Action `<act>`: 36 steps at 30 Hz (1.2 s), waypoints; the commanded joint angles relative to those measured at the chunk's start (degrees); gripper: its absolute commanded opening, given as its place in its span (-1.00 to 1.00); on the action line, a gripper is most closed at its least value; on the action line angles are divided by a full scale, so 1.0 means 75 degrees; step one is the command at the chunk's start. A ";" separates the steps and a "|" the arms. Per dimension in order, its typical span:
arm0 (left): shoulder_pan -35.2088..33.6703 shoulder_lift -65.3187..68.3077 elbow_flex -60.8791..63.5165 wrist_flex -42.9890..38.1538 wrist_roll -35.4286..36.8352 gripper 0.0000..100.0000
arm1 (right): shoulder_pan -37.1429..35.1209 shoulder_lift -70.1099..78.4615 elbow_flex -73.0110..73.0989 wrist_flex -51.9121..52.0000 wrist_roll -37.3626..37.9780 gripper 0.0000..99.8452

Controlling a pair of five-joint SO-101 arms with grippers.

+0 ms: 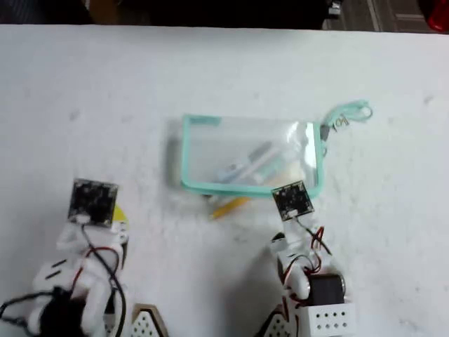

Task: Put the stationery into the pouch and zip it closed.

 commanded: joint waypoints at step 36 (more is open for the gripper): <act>0.0088 0.0346 -0.2989 -0.1371 -0.2227 -0.95 | -0.0006 -0.0018 0.0070 0.0053 0.0059 -0.97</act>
